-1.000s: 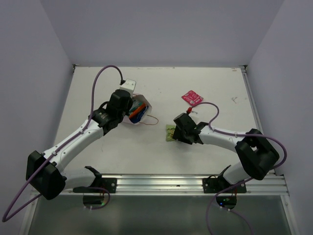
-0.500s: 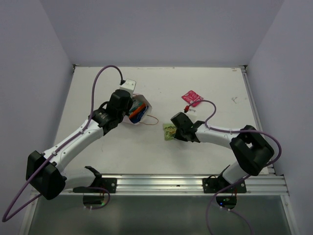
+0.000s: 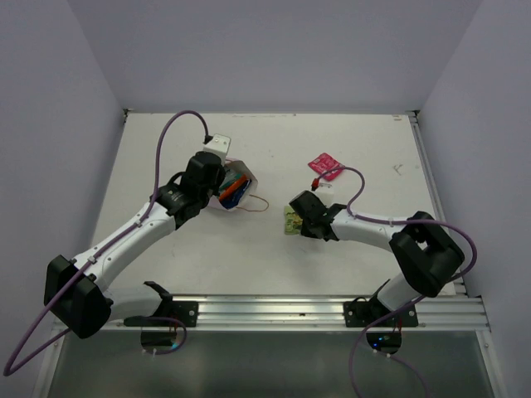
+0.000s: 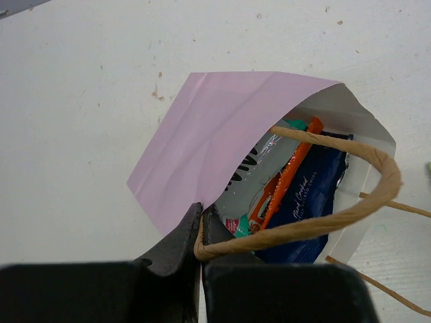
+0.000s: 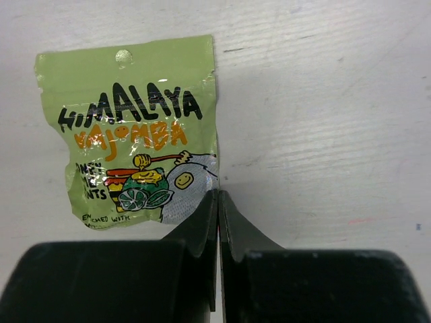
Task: Place the snacks into the paper bag
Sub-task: Pick up the snack from the center of the board.
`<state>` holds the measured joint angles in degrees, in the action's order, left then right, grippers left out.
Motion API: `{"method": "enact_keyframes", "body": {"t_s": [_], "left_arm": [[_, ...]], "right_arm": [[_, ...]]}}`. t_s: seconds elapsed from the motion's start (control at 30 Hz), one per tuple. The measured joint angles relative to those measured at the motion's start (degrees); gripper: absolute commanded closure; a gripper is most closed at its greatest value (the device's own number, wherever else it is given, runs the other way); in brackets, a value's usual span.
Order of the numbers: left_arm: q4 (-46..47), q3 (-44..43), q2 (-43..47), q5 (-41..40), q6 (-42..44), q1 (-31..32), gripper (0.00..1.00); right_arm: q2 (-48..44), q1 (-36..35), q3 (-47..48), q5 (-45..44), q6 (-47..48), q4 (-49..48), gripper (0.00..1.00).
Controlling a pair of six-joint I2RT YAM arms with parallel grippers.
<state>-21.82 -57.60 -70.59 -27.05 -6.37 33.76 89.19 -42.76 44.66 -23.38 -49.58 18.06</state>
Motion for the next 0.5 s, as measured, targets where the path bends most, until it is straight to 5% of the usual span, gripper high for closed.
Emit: {"method": "enact_keyframes", "body": {"t_s": [0.33, 0.5], "left_arm": [[0.0, 0.0, 0.0, 0.0, 0.0, 0.0, 1.00], [0.0, 0.0, 0.0, 0.0, 0.0, 0.0, 1.00]], "right_arm": [[0.0, 0.2, 1.3, -4.2, 6.7, 7.1, 1.00], [-0.9, 0.5, 1.3, -2.5, 8.7, 8.4, 0.82]]}}
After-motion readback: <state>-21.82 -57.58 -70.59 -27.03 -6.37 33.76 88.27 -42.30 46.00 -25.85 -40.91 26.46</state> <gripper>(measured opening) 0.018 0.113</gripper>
